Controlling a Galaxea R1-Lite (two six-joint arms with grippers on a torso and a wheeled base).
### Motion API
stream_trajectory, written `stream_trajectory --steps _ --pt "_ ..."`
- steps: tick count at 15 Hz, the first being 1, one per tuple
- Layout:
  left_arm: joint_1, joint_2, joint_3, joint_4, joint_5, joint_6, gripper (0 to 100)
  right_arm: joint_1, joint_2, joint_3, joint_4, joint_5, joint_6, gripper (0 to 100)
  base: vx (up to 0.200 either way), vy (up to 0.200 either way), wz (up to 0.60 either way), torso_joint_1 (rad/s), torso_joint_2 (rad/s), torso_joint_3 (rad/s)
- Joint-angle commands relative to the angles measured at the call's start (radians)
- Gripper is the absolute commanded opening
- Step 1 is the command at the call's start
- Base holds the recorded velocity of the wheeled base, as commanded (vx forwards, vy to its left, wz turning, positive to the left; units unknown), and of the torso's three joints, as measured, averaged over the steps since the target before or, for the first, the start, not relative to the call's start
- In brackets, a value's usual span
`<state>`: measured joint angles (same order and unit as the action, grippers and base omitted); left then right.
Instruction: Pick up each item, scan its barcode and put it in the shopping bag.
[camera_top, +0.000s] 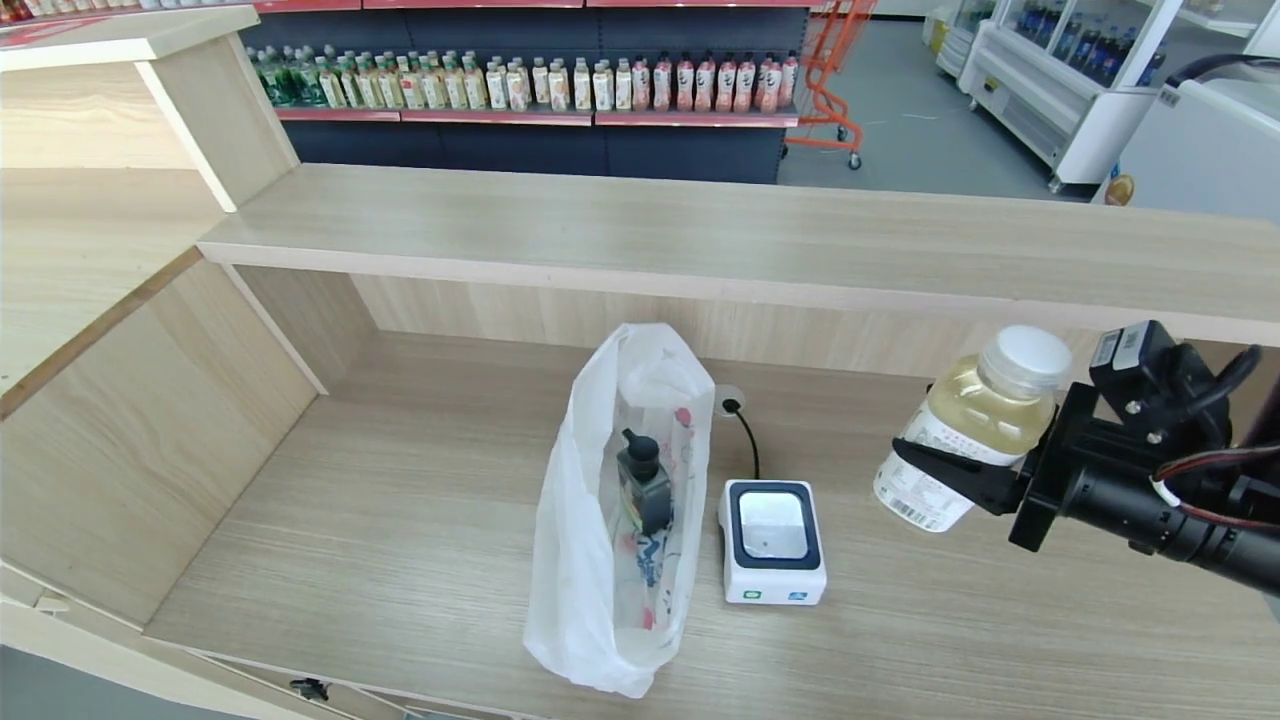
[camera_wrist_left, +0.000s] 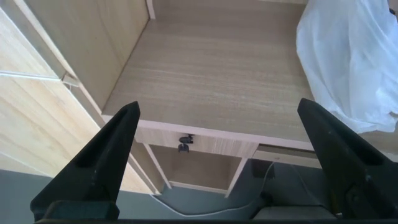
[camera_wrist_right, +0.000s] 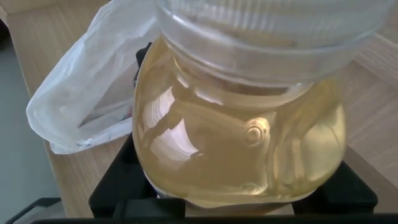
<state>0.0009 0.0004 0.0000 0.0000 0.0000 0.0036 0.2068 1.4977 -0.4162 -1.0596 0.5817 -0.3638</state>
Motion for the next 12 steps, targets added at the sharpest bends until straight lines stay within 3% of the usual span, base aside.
stream_trajectory --steps 1,4,7,12 --pt "0.001 0.0 0.0 0.0 0.0 -0.001 100 0.002 0.035 -0.001 0.001 0.001 0.0 0 0.0 0.0 0.0 0.0 0.0 0.0" --pt "0.002 0.0 0.0 0.0 0.0 -0.001 100 0.002 0.107 -0.004 -0.031 0.003 -0.027 0 0.0 0.0 0.0 0.0 0.0 0.0" --pt "0.001 0.0 0.0 0.0 0.0 0.001 100 -0.007 0.28 -0.041 -0.212 0.046 -0.184 0 0.0 0.0 0.0 0.0 0.0 0.0" --pt "0.001 0.0 0.0 0.0 0.0 0.001 100 0.016 0.389 -0.067 -0.235 0.153 -0.379 0 0.0 0.0 0.0 0.0 0.0 0.0"
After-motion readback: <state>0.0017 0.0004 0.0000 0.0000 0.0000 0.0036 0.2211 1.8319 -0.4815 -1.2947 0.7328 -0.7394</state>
